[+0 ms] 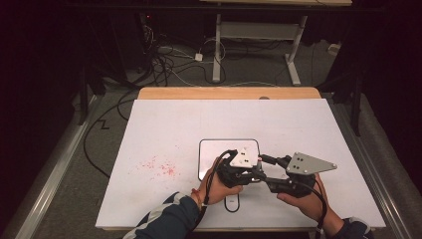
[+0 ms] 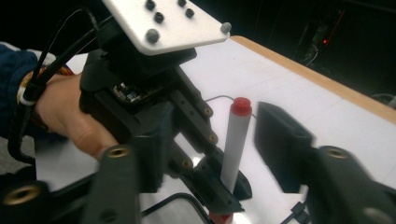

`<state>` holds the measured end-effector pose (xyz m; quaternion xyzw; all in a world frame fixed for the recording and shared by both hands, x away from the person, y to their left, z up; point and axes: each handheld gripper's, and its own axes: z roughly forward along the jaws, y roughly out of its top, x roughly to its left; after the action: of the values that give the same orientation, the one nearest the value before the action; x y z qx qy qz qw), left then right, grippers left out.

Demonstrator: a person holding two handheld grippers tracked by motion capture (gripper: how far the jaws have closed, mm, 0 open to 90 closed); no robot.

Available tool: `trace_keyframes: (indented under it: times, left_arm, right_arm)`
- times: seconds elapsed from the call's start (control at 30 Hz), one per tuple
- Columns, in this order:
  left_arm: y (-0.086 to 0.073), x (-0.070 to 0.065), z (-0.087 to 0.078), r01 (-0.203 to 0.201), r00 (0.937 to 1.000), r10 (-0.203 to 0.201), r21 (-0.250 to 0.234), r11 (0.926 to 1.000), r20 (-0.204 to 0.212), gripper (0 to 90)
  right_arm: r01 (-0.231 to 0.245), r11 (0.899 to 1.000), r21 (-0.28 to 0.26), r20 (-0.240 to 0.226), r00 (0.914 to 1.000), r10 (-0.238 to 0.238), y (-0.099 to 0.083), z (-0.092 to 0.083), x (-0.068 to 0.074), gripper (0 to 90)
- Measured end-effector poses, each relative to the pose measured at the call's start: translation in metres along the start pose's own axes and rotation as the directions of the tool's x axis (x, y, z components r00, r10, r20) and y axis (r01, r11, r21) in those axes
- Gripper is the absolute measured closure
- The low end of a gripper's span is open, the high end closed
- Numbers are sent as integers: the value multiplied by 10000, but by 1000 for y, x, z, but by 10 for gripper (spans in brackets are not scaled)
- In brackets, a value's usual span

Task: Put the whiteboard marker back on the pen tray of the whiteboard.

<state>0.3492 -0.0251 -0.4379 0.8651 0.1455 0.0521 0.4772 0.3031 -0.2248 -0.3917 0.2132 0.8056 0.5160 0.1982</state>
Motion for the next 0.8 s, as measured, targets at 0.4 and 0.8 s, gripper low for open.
trace_keyframes:
  times: [0.4,0.8]
  left_arm:
    - [-1,0,-7,208,9993,-208,-2,9998,-305,498]
    - [-74,17,-132,116,9067,-161,-133,9998,-4215,237]
  right_arm:
    - [-1720,9848,252,-46,9851,1721,-6,2,-29,809]
    - [-4270,8843,1890,513,9036,4254,-20,35,-85,807]
